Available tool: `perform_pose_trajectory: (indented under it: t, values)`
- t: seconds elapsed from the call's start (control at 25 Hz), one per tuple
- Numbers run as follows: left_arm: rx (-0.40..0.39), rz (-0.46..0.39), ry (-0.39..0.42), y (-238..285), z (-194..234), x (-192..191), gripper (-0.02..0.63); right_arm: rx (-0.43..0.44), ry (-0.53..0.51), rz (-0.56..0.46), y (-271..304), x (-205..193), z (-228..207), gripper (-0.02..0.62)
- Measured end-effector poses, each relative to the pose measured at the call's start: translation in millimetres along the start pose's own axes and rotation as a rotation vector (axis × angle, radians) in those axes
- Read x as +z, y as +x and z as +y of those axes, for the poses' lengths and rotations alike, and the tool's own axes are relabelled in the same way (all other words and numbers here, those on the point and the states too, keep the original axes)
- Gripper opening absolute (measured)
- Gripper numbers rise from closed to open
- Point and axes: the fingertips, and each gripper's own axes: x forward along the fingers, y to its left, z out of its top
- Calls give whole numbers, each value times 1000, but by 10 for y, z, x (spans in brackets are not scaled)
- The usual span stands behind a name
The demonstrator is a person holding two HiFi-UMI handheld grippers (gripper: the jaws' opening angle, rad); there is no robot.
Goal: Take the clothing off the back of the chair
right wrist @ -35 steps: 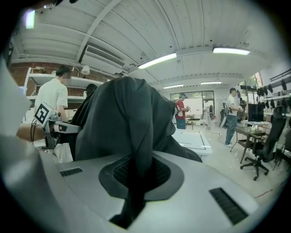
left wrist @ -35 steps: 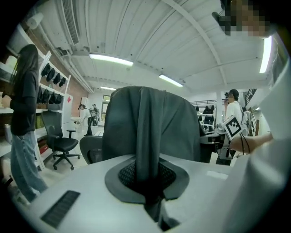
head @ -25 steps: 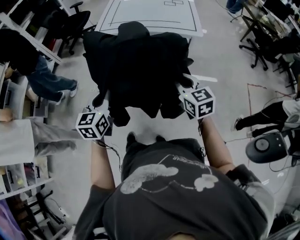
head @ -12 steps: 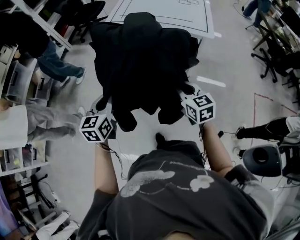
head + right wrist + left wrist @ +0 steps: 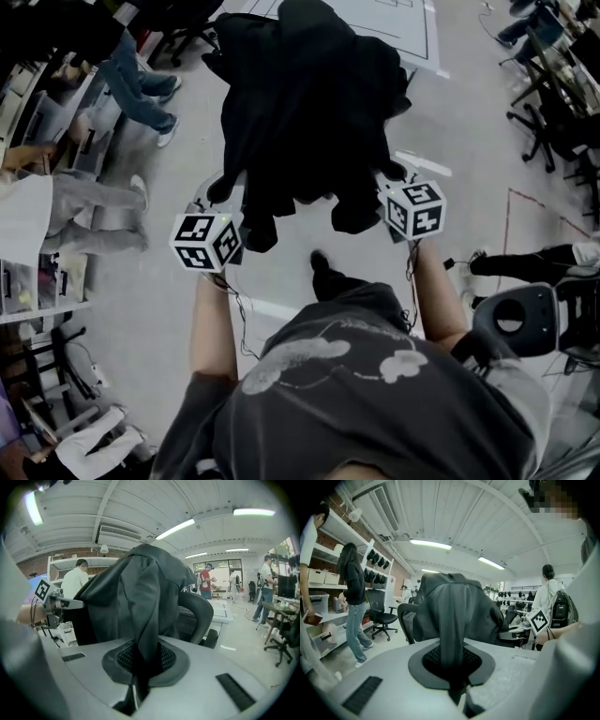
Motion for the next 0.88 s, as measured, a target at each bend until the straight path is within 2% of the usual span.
perform_pose_trajectory:
  t: [0.4, 0.88]
  values:
    - [-51, -20, 24, -679, -526, -153, 8, -38, 1, -27, -779, -200, 453, 5]
    - [-48, -48, 48, -1498, -1010, -302, 8, -54, 18, -81, -1676, -377, 829, 5]
